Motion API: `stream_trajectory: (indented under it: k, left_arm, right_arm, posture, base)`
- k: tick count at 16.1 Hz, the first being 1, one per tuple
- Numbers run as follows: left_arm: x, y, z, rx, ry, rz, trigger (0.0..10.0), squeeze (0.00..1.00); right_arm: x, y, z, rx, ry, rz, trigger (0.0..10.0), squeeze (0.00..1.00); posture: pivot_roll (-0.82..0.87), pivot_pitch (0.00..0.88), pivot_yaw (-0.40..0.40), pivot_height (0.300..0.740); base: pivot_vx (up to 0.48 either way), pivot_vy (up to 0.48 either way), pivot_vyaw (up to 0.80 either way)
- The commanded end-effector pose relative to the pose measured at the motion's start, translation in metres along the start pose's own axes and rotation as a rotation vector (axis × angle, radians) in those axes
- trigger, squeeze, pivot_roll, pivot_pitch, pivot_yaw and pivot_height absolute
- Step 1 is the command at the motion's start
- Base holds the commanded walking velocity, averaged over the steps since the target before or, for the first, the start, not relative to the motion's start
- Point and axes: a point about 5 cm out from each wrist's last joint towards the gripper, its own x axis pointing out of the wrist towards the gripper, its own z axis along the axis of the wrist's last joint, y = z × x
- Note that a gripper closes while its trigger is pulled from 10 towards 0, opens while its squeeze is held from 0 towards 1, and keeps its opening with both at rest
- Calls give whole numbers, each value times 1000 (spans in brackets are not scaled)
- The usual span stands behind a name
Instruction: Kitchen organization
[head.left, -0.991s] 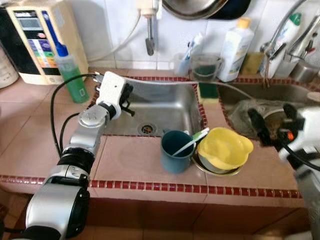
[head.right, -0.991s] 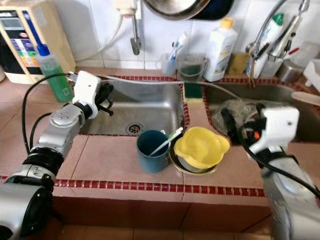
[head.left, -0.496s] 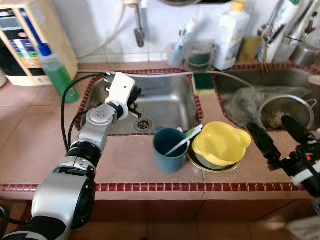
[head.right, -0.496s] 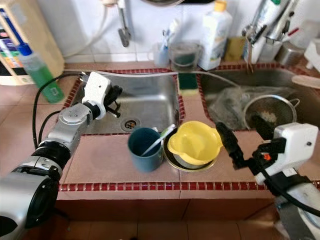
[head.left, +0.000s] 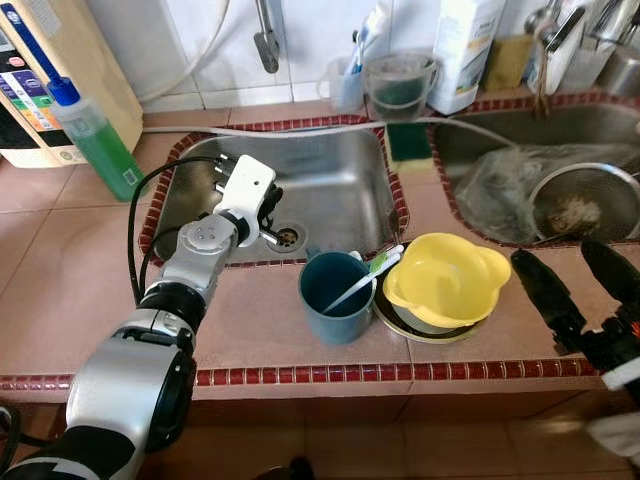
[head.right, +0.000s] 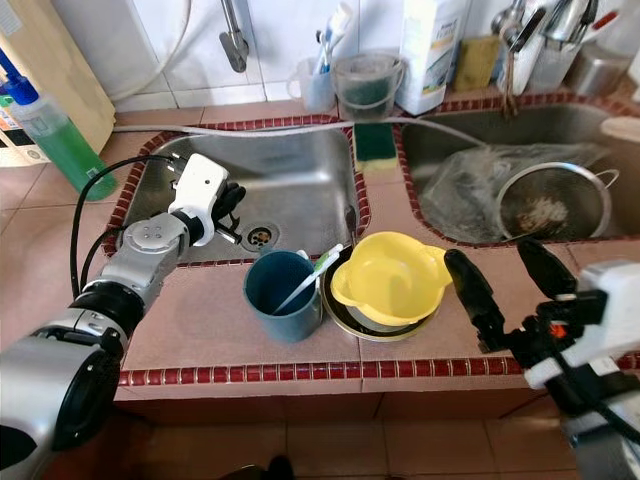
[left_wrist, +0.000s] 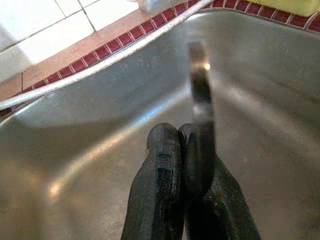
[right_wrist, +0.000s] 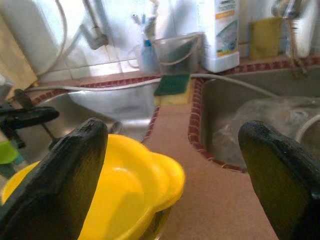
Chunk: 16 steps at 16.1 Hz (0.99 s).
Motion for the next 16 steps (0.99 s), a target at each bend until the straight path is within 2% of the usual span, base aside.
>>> stream_trajectory:
  k: [1, 3, 7, 11, 12, 14, 16]
  left_arm:
    - [-1, 7, 1, 27, 10, 18, 10000, 0]
    - [-1, 7, 2, 34, 16, 18, 10000, 0]
    - [-1, 4, -3, 20, 41, 4, 10000, 0]
    - [-2, 3, -11, 19, 77, 2, 10000, 0]
    - [-2, 3, -11, 10, 77, 3, 10000, 984]
    - [-2, 4, -9, -37, 63, -3, 10000, 1000]
    - [-2, 4, -8, -32, 61, -6, 10000, 1000]
  right_arm:
    - [-4, 4, 7, -10, -14, 18, 10000, 0]
    - [-9, 2, 11, 10, -19, 19, 10000, 0]
    - [-12, 13, 2, 3, 47, 75, 10000, 0]
    - [-11, 12, 2, 14, 46, 65, 10000, 0]
    - [-10, 12, 3, 12, 44, 65, 10000, 0]
    - [-9, 11, 3, 13, 38, 64, 10000, 0]
    - [-7, 12, 3, 17, 33, 65, 10000, 0]
  posture:
    - [-304, 205, 159, 740]
    - [-307, 208, 164, 740]
    - [-306, 209, 166, 740]
    - [-305, 210, 167, 740]
    - [-304, 207, 167, 740]
    - [-302, 203, 167, 740]
    - [-299, 199, 167, 740]
  base:
    - [0, 0, 0]
    - [0, 0, 0]
    - [0, 0, 0]
    - [0, 0, 0]
    - [0, 0, 0]
    - [0, 0, 0]
    - [0, 0, 0]
